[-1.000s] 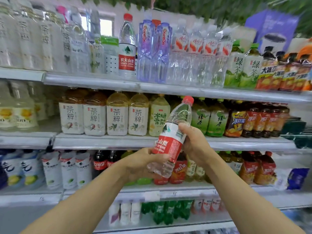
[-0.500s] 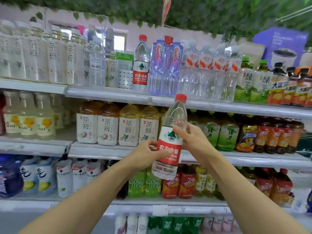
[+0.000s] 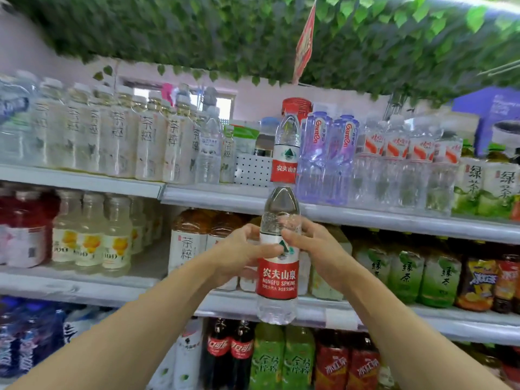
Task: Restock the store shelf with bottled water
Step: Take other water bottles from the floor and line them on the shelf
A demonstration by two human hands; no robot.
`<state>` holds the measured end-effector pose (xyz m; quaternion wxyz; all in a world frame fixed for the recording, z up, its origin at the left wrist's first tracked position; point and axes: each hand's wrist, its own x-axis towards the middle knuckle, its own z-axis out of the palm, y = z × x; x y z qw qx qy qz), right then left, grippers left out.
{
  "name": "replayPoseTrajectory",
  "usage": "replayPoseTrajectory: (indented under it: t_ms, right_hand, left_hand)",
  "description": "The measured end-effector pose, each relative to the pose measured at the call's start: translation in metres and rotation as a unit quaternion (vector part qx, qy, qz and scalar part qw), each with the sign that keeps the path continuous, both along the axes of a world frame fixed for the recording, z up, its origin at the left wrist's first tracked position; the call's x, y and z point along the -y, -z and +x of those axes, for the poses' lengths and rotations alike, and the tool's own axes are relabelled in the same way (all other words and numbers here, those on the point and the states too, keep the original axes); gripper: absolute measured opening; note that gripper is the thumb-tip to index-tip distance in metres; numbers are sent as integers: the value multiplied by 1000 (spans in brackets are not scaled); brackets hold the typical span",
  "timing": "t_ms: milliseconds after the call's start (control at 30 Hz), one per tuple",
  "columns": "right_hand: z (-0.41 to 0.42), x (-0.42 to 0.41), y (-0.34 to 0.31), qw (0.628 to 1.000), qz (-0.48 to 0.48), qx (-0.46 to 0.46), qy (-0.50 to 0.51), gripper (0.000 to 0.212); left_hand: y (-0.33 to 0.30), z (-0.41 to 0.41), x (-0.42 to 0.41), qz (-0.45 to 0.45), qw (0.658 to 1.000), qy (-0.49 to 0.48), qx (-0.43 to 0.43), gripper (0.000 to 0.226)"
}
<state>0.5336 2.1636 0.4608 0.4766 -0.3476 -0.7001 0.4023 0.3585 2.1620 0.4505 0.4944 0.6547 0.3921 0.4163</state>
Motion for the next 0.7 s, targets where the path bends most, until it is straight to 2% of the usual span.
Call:
replayPoseTrajectory:
  t_ms: [200,300,333,400,467,567,700]
  right_hand:
    - [-52,-36,-16,1000,-8,19,6,53]
    - [-68,-53,-28,998,-16,-26,63,64]
    - [-70,-57,-34,994,-6,-37,98,60]
    - [-70,-62,-42,982,51,2,182,42]
    - [-66,-67,-46,955,110,78,264,34]
    - [-59,-76,-48,899,171,195,352,41]
    - [-56,-96,-46,829,218,312,409,51]
  left_hand:
    - [-19,-55,-37,32,999,-8,9,46]
    - [-33,-73,-55,52,999,7,9,49]
    - [-38,-77,-60,56,998,12,12,50]
    - [-50,-82,-71,68,997,18,27,48]
    - [-64,-83,-81,80,995,13,50,46]
    - [-88,-81,-94,120,990,7,72,32]
    - [-128,-73,-117,160,980,-19,121,30]
